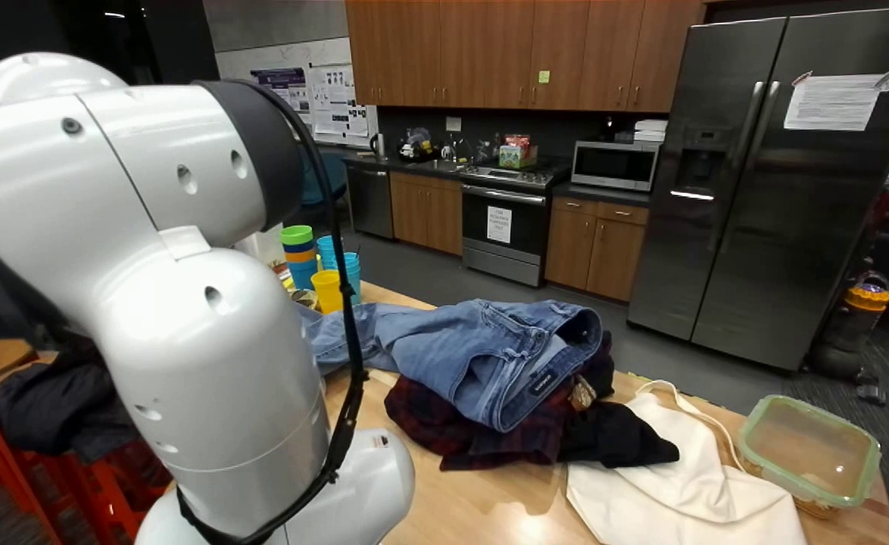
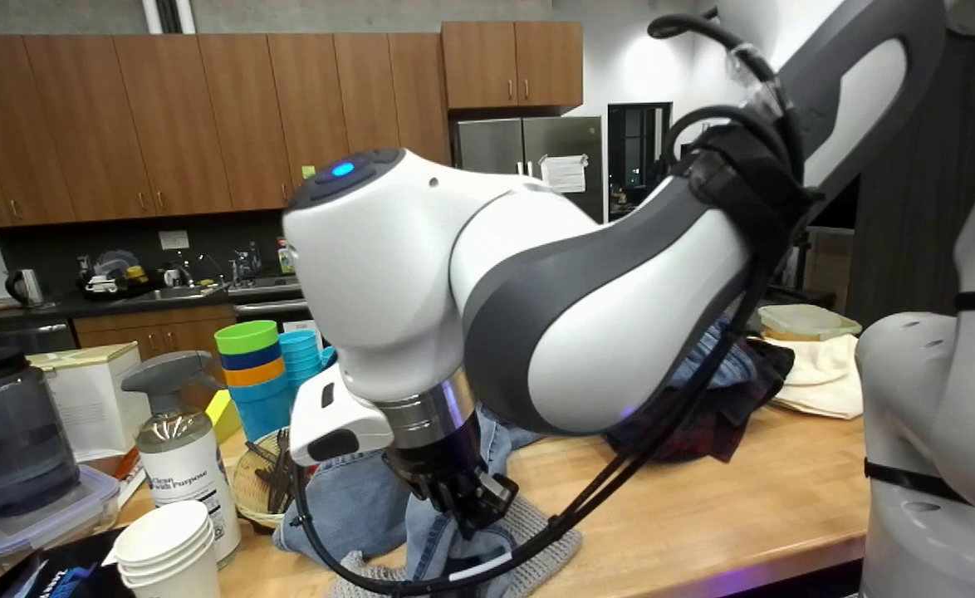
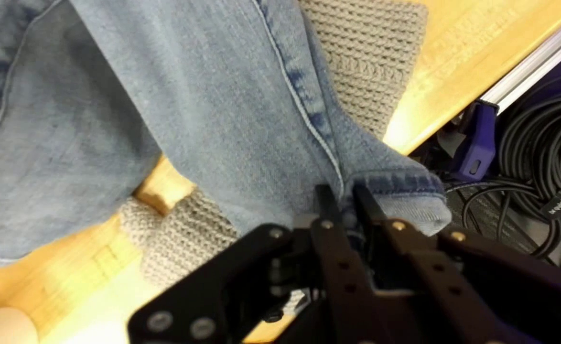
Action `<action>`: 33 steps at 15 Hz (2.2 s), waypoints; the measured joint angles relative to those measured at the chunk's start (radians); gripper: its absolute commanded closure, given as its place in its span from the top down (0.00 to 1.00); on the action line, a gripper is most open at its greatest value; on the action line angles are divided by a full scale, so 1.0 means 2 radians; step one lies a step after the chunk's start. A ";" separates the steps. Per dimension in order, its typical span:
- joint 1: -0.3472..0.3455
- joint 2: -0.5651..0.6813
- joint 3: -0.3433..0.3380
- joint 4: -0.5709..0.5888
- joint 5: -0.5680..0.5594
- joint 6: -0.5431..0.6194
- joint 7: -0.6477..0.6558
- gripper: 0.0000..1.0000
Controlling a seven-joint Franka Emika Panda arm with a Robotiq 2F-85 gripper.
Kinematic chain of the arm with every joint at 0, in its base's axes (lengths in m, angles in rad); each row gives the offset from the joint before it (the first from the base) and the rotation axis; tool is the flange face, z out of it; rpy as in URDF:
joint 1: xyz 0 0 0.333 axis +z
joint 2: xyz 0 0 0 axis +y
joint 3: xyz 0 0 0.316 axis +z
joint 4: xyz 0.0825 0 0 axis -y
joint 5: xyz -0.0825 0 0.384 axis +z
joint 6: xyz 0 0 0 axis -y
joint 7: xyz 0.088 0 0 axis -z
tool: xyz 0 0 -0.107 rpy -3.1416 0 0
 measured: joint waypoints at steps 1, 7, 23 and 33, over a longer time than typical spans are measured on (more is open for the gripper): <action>0.000 0.006 0.004 0.013 -0.008 -0.008 -0.005 0.03; 0.000 0.070 0.027 0.102 -0.044 -0.032 -0.048 0.03; 0.006 0.198 0.050 0.259 -0.099 -0.081 -0.121 0.03; 0.015 0.238 0.048 0.318 -0.166 -0.090 -0.122 0.03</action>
